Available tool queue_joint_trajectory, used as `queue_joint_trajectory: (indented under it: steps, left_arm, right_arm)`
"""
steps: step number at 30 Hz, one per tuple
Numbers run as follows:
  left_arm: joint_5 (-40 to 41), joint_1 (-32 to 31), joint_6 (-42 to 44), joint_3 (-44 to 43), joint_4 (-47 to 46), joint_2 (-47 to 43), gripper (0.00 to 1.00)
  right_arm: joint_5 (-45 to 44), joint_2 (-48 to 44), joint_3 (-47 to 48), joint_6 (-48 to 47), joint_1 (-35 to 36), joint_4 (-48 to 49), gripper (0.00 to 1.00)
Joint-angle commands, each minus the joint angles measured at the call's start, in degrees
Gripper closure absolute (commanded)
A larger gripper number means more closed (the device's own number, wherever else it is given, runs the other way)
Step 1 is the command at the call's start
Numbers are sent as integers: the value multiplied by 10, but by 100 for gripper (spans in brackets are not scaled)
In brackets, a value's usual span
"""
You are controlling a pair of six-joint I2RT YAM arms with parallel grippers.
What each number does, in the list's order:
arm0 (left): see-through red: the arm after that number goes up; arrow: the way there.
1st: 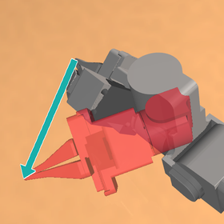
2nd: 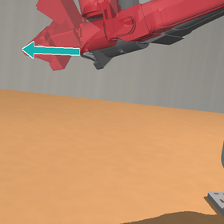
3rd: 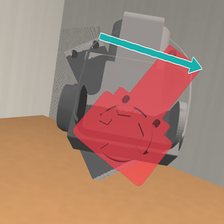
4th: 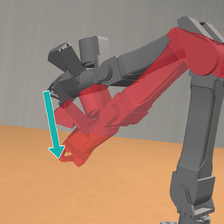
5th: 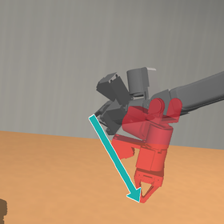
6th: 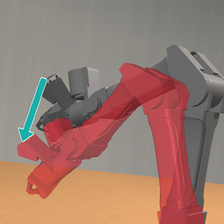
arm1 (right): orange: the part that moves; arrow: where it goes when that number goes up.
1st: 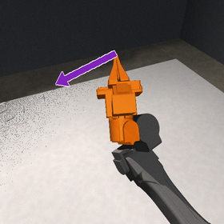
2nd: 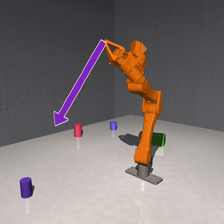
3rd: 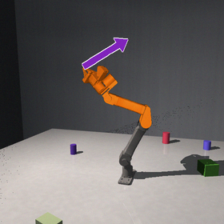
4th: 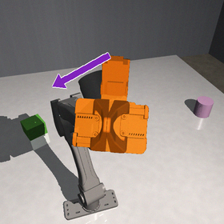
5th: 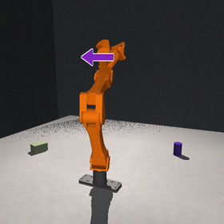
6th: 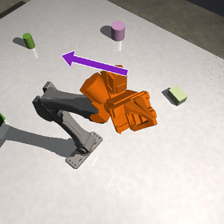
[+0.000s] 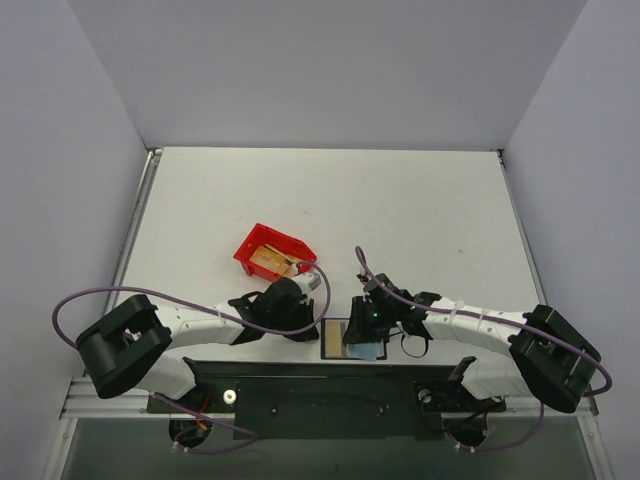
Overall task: Put the credit cards into the card holder
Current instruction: Insert the credit card into the card holder.
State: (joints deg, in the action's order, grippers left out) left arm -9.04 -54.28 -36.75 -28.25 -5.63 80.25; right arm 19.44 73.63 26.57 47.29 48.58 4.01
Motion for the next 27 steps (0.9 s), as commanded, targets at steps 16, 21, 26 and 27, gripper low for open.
queue_joint_trajectory:
  steps: [16, 21, 26, 27]
  left_arm:
    - [-10, -2, 11, -17, -16, 17, 100]
    - [-11, -2, 11, -16, -18, 18, 100]
    - [-7, -2, 10, -15, -15, 14, 100]
    - [-6, -2, 10, -14, -14, 12, 100]
  right_arm:
    - [25, 28, -4, 14, 11, 42, 78]
    - [31, 24, -11, 18, 11, 60, 78]
    - [15, -1, -6, 4, 8, 37, 78]
    - [1, -16, -6, 0, 6, 29, 78]
